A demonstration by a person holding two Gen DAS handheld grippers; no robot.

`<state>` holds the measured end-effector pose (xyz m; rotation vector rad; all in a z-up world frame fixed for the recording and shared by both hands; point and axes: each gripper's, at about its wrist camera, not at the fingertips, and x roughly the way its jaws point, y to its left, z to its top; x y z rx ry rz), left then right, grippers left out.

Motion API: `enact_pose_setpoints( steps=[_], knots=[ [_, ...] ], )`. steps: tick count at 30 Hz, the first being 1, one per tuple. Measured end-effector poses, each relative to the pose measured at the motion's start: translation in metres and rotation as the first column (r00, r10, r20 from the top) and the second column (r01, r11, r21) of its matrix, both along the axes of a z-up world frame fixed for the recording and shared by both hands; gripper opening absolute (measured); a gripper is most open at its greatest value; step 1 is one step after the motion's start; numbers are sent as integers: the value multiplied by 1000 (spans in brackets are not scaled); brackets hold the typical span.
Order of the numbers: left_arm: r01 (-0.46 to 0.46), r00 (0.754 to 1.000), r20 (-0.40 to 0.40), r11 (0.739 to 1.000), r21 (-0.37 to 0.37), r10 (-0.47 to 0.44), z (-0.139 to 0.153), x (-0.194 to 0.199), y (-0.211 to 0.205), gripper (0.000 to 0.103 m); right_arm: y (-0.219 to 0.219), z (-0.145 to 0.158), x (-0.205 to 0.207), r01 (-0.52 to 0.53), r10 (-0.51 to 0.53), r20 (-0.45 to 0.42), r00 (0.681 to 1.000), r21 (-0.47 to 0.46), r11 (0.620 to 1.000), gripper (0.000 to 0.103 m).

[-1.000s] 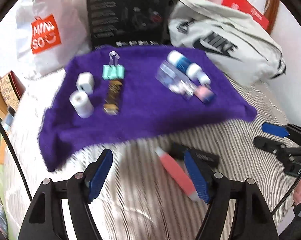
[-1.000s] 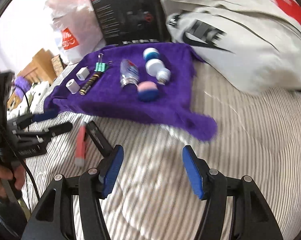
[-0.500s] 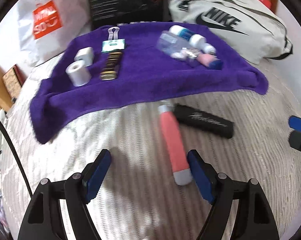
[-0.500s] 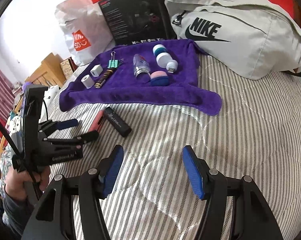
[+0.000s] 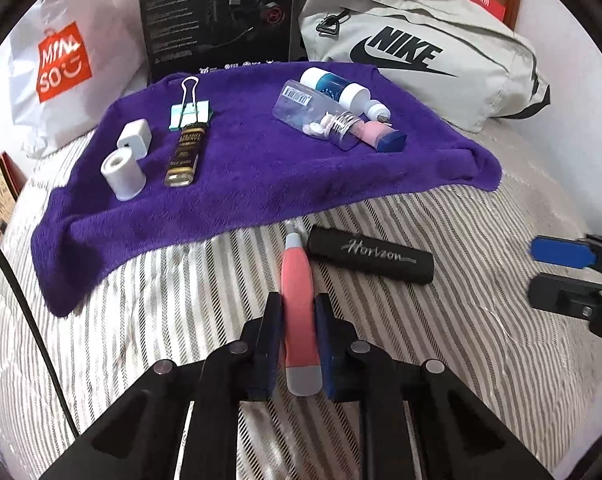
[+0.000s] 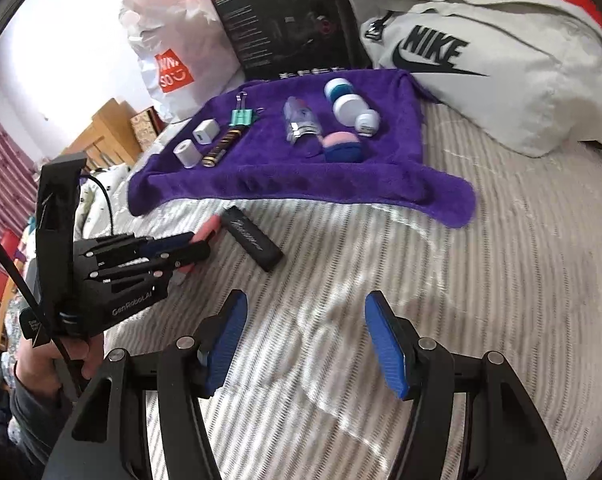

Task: Organize rigid objects
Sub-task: 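Grasp the pink tube with left tool while right tool grasps black Horizon case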

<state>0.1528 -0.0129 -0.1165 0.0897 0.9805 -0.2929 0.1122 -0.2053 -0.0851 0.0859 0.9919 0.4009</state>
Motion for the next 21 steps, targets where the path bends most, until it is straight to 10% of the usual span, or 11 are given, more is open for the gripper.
enact_pose_setpoints(
  steps=[18,21],
  knots=[
    [-75,997,-41,996,-54,73,-1,-18,53,16,96,-36,53,-259,287,62,956,-283,923,57],
    [-85,996,-40,994,-63,82,-1,-19,53,16,102,-35,54,-274,300,67,951,-262,925,33]
  ],
)
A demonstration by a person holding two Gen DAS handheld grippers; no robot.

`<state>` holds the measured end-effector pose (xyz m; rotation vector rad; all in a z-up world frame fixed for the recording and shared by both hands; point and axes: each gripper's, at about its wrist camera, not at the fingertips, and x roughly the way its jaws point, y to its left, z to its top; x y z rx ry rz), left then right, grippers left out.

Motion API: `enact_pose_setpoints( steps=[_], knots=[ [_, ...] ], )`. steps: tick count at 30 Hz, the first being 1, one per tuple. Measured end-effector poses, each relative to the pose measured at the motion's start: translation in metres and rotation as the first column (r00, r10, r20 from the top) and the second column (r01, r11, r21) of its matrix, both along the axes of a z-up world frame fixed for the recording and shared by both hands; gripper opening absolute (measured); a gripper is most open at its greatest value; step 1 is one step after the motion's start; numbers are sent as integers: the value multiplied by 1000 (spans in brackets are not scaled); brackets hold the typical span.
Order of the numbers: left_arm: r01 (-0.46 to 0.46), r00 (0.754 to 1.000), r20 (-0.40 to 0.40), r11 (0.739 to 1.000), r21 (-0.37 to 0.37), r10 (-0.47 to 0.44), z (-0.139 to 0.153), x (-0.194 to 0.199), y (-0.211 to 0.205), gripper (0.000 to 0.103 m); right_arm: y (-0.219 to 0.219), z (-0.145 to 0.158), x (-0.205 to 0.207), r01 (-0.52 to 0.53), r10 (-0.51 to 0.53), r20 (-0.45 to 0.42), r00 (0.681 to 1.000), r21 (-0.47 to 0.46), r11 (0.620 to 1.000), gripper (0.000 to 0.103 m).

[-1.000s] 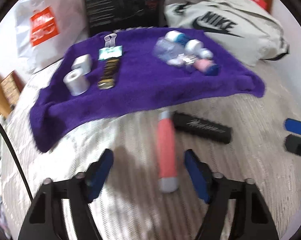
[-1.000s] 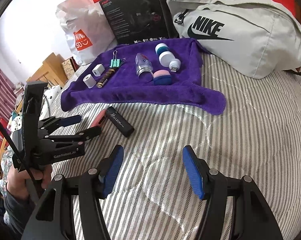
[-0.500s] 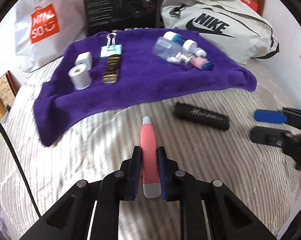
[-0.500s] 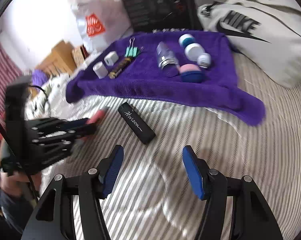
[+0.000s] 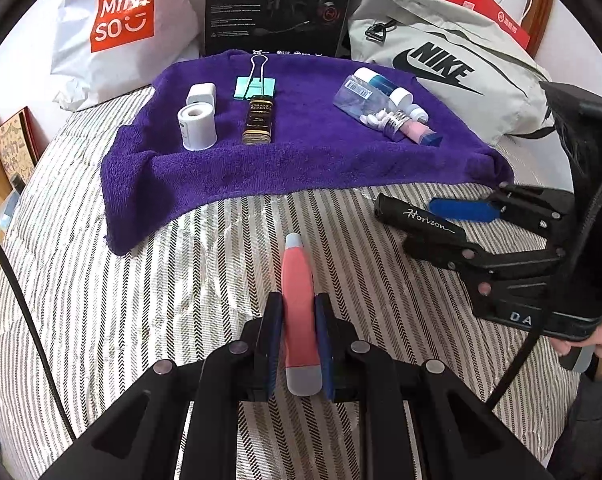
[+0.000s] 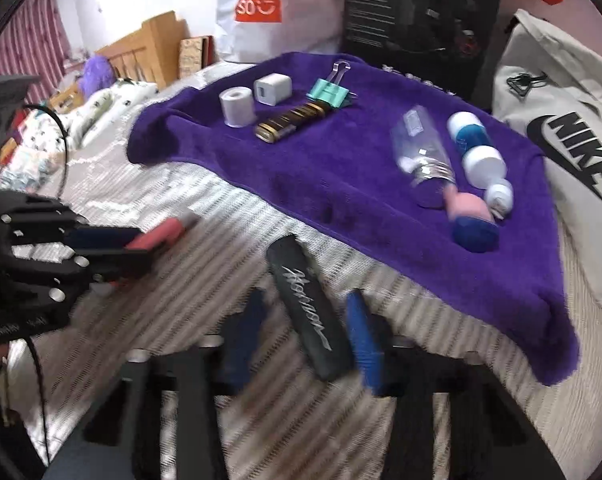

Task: Organize rigid objects
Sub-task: 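Grasp the pink tube with left tool while right tool grasps black Horizon case, then carry the pink tube and Horizon case toward the towel with both tools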

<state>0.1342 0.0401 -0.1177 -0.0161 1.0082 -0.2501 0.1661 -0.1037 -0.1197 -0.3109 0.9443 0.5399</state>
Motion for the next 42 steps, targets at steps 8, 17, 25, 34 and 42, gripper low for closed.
enact_pose_setpoints(
  steps=[8,17,25,34,42],
  knots=[
    [-5,1000,6,1000,-14,5,1,-5,3,16,-46,5,-26,151,-148,-94,984,18,988,24],
    [-6,1000,5,1000,-18,6,1,-6,3,16,-47,2,-50,151,-154,-55,987,-54,987,26],
    [-10,1000,5,1000,7,10,0,-13,1,17,-51,3,-53,125,-130,-78,988,-70,990,22],
    [-8,1000,6,1000,17,8,0,-10,-2,16,-57,4,-49,117,-118,-92,989,-18,993,22],
    [-13,1000,25,1000,13,13,18,-16,4,16,-68,29,-61,114,-107,-88,990,81,990,22]
  ],
)
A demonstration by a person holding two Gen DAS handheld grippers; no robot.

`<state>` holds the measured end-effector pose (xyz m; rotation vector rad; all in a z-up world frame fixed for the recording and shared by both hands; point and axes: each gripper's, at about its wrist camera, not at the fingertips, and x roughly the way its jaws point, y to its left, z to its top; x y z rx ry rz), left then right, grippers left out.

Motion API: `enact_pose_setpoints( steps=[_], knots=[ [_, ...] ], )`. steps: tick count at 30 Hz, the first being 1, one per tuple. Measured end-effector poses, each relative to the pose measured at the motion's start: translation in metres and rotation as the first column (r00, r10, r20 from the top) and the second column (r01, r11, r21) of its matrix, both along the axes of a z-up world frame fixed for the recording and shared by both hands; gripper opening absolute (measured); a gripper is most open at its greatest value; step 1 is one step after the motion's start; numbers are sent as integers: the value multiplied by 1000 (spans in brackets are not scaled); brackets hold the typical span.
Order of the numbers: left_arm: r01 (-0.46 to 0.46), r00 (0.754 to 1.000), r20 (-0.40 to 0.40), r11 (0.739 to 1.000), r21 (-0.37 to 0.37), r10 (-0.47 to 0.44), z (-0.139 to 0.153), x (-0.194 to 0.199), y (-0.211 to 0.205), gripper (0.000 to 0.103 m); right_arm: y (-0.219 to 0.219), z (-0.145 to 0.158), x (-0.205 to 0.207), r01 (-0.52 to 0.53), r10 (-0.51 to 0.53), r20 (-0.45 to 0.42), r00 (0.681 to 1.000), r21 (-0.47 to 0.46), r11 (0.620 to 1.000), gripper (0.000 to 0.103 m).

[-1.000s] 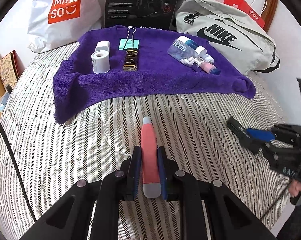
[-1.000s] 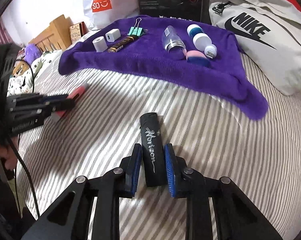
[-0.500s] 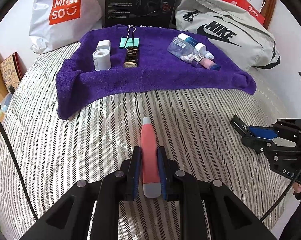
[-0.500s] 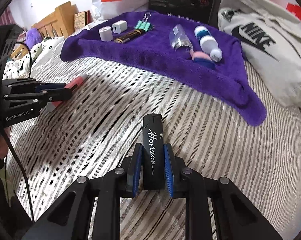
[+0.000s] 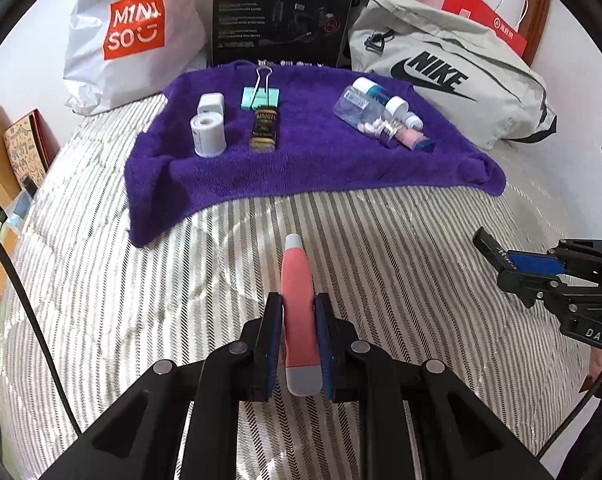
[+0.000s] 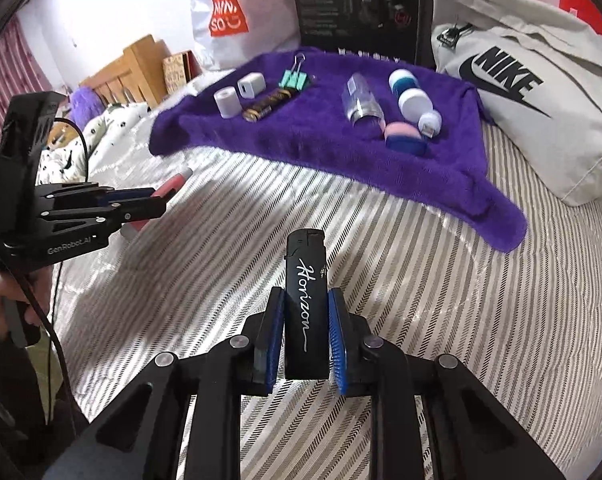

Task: Organize rigid objects
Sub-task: 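Carry the pink tube and Horizon case toward the towel with both tools, then lower the pink tube with left tool while right tool lowers the Horizon case onto the towel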

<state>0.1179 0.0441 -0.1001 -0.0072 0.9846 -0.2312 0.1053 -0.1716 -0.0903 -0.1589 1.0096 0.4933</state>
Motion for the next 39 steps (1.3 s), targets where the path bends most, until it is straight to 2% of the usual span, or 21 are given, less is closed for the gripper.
enact_pose_setpoints(
  steps=[3,12,22,31,39],
  knots=[
    [11,1000,13,1000,-25,-10,9,-1,1,16,-2,5,1,6,-6,6,1000,12,1000,22],
    [20,999,38,999,-37,-19,28,6,-1,16,-6,20,14,14,-15,25,1000,42,999,22],
    [33,998,58,999,-42,-31,41,39,-7,16,-5,36,44,28,-31,36,999,84,996,22],
    [35,998,54,997,-63,-32,41,72,-6,16,10,38,86,32,-33,19,999,78,996,22],
    [34,999,34,997,-62,-32,35,103,0,16,43,24,136,4,-3,-15,1000,47,999,22]
  ],
)
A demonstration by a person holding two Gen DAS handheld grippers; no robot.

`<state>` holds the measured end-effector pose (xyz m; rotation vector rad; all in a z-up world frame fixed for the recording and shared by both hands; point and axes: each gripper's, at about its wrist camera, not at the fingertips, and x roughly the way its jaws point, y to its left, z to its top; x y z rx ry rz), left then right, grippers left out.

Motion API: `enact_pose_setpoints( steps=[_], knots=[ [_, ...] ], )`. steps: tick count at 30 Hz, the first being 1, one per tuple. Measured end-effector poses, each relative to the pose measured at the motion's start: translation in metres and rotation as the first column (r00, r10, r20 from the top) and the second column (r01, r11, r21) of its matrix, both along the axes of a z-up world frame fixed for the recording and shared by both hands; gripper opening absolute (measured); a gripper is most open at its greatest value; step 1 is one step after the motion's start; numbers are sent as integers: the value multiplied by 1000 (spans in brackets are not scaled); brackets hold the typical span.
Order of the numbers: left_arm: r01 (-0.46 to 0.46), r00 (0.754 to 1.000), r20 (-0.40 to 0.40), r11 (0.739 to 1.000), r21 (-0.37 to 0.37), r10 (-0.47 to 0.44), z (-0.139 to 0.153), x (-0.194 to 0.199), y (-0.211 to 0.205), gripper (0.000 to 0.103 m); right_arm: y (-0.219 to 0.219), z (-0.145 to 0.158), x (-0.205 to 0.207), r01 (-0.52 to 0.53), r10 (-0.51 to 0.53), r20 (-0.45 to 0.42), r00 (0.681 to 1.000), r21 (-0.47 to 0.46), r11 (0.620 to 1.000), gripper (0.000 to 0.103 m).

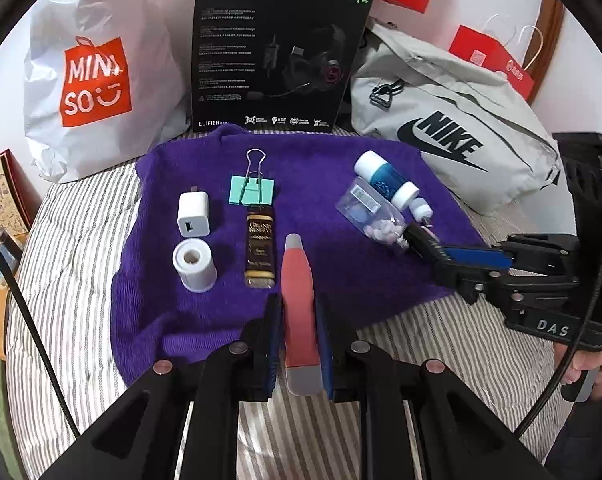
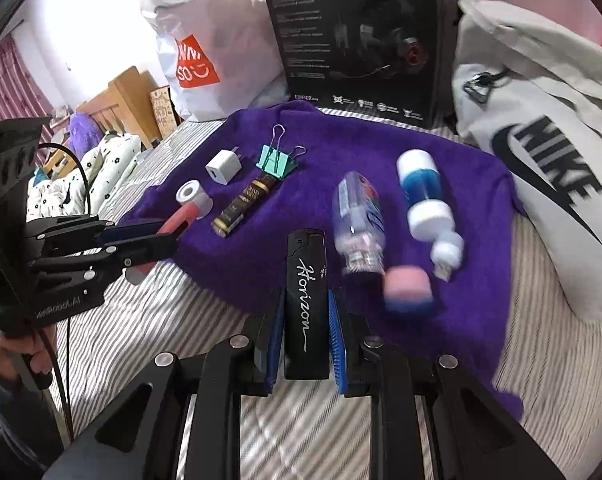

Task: Organize rigid objects
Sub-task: 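Lower the pink tube with left tool while right tool lowers the Horizon case onto the towel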

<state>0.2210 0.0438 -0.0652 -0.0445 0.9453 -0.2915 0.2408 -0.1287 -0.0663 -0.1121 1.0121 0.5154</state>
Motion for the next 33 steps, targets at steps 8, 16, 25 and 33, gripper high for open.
enact_pose_setpoints(
  steps=[8,16,25,33],
  knots=[
    [-6,1000,-21,1000,10,7,-8,28,7,16,23,-23,29,-27,25,-40,999,-47,999,22],
    [0,1000,-30,1000,12,0,-14,41,9,16,30,-34,41,-40,36,-45,998,-86,995,22],
    [8,1000,-28,1000,10,-8,-15,45,9,16,31,-40,45,-53,48,-52,998,-97,994,22],
    [14,999,-32,1000,16,-14,-16,47,7,16,19,-40,48,-48,46,-85,995,-28,998,23]
  ],
)
